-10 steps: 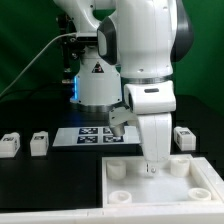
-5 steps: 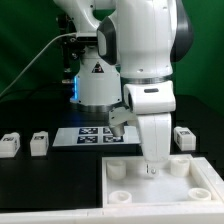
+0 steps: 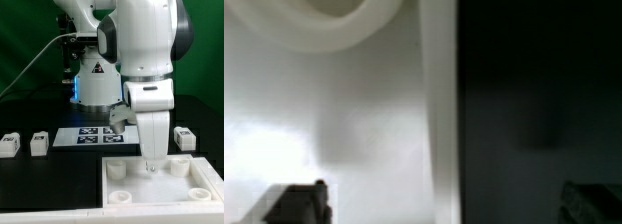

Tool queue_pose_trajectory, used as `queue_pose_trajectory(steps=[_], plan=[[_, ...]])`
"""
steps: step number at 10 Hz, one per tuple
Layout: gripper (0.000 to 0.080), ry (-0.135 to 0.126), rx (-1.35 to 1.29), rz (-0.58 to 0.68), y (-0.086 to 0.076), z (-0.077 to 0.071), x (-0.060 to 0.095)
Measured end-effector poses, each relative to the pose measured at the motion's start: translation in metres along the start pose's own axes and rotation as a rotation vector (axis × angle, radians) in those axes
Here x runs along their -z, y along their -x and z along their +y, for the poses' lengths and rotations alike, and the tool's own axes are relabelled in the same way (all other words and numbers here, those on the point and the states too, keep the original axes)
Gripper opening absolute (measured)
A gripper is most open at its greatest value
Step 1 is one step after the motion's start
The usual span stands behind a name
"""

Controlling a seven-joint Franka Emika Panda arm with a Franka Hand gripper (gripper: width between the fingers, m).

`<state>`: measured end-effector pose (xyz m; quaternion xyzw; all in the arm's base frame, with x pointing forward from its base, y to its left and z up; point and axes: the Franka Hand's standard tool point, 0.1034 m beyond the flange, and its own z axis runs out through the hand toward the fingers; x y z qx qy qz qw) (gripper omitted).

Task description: Assemble one leg

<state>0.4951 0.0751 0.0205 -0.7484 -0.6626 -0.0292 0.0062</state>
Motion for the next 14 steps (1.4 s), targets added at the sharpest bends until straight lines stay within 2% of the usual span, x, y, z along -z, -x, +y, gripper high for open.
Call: queue_pose_trajectory(steps=[1, 2, 3, 6, 10, 11, 12, 13, 14], plan=[[0.0649, 0.012, -0.089, -0.001, -0.007, -0.004, 0.012], [0.0649, 0.008, -0.138, -0.006, -0.017, -0.01, 0.017], [0.0649, 0.01, -0.237, -0.001, -0.029, -0.012, 0.018], [0.0649, 0.0, -0.763, 0.032, -0.064, -0.015, 0.021], [0.0649, -0.028, -1.14, 0.046, -0.064, -0.017, 0.018], [0.0649, -0.053, -1.177, 0.019, -0.067, -0.024, 0.015], [0.0649, -0.093, -1.213, -0.026, -0.077, -0.034, 0.013], [0.0649, -0.097, -1.218, -0.025, -0.087, -0.038, 0.013], [0.0649, -0.155, -1.241, -0.108, -0.093, -0.051, 0.013]])
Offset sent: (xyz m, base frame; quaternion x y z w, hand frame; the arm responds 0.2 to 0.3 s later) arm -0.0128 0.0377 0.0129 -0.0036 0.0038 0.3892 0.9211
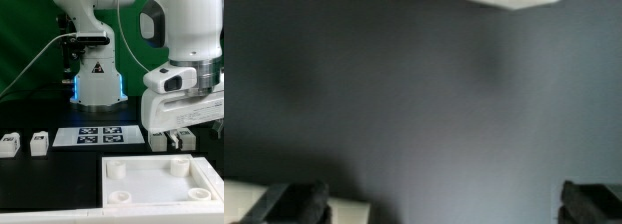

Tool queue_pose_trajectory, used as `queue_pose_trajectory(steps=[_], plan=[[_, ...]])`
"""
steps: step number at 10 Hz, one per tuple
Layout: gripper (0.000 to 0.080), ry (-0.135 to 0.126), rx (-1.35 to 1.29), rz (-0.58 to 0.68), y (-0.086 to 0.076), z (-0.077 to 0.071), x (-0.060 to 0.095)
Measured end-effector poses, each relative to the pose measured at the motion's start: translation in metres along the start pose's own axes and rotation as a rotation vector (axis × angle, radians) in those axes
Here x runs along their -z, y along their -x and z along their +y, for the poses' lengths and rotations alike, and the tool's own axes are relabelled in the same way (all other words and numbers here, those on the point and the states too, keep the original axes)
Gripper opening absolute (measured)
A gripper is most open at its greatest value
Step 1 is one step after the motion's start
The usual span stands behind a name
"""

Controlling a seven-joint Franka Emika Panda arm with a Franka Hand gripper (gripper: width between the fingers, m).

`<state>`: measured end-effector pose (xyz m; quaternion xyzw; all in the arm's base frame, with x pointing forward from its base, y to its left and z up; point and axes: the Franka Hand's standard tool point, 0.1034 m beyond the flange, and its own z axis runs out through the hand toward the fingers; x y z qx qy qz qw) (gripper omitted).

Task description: Assemble one leg

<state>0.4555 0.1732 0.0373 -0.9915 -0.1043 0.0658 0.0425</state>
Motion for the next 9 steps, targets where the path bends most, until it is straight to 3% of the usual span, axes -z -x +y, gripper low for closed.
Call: queue_pose_trajectory(steps=[2, 4, 5, 6, 7, 9], plan=[[0.0649, 0.005, -0.041, -0.239, 0.0038, -0.0114, 0.0085], [0.0649, 0.007, -0.05, -0.447, 0.0068, -0.011, 0.0095], [0.0649, 0.003, -0.035, -0.485, 0.0017, -0.0091, 0.0091], [0.0649, 0.001, -0.036, -0.585, 0.0103, -0.009, 0.0096], [0.0649, -0.004, -0.037, -0.593, 0.0039, -0.0093, 0.0057], [0.0649, -0.001, -0.067, -0.598, 0.0061, -0.0097, 0.0032]])
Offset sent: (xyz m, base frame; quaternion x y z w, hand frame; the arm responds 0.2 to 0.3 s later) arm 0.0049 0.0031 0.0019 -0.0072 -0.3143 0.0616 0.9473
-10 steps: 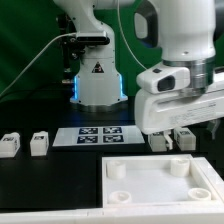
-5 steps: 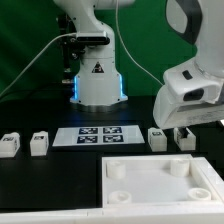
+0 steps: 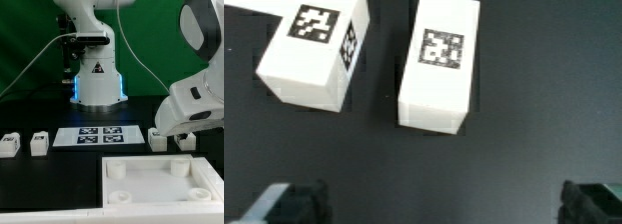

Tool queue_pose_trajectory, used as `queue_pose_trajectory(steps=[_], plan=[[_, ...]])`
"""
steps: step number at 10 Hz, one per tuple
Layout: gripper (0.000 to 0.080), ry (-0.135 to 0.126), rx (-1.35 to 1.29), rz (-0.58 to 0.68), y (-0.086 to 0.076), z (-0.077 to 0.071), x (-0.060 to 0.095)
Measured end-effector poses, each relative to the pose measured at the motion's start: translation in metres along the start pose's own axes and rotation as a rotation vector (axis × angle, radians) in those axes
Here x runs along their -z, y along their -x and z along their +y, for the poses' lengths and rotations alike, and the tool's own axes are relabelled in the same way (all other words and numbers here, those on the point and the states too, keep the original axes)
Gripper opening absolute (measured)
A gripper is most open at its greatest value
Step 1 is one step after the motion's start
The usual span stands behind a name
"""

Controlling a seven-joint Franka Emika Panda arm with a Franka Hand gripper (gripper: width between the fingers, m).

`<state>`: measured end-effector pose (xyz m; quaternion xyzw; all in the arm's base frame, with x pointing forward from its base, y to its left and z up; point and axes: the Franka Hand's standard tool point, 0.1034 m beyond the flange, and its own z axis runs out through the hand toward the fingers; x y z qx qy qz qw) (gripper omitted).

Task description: Assemble one leg

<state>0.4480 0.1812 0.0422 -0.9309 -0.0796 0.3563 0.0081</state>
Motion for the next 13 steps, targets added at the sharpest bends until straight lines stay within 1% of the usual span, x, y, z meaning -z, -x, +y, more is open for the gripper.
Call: queue_pose_trajectory(steps=[1, 2, 3, 8, 10, 13], plan=[[0.0649, 0.001, -0.043, -0.044, 0.003, 0.001, -0.011], [0.0649, 0.006, -0.077, -0.106, 0.008, 0.002, -0.016], [0.0649, 0.001, -0.095, -0.123, 0.008, 0.003, -0.016], [0.0649, 0.001, -0.104, -0.126, 0.008, 0.003, -0.017], [0.0649, 0.006, -0.137, -0.167, 0.012, -0.001, -0.028], [0.0649, 0.01, -0.146, -0.209, 0.014, 0.0, -0.044]])
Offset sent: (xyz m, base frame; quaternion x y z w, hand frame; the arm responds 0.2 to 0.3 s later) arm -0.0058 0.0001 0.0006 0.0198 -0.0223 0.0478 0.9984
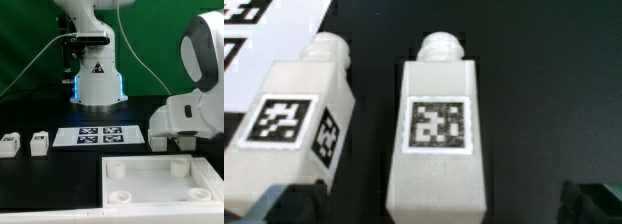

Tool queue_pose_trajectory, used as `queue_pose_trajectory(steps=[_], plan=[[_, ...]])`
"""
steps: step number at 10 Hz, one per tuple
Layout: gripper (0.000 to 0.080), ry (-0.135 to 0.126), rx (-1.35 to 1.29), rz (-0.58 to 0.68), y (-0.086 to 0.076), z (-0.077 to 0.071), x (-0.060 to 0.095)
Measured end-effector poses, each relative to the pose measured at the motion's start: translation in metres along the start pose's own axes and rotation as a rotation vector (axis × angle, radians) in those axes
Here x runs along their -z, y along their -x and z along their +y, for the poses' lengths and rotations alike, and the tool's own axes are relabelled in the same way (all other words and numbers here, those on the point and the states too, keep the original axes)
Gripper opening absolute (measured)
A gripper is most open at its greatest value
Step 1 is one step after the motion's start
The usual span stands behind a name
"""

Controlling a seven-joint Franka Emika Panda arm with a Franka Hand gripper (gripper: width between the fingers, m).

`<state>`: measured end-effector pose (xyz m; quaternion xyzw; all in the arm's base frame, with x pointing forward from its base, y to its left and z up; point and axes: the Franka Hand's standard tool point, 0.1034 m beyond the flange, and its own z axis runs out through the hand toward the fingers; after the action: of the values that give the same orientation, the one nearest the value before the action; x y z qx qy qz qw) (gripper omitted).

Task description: Assemble one leg

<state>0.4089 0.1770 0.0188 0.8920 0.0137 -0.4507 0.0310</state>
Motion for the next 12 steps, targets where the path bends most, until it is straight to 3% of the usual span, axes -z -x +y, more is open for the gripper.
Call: queue_pose_trajectory(steps=[3, 12], plan=[[0.0649, 0.004, -0.023, -0.044, -0.002, 0.0, -0.014], [0.0623, 0.023, -0.013, -0.052, 0.001, -0.008, -0.022]])
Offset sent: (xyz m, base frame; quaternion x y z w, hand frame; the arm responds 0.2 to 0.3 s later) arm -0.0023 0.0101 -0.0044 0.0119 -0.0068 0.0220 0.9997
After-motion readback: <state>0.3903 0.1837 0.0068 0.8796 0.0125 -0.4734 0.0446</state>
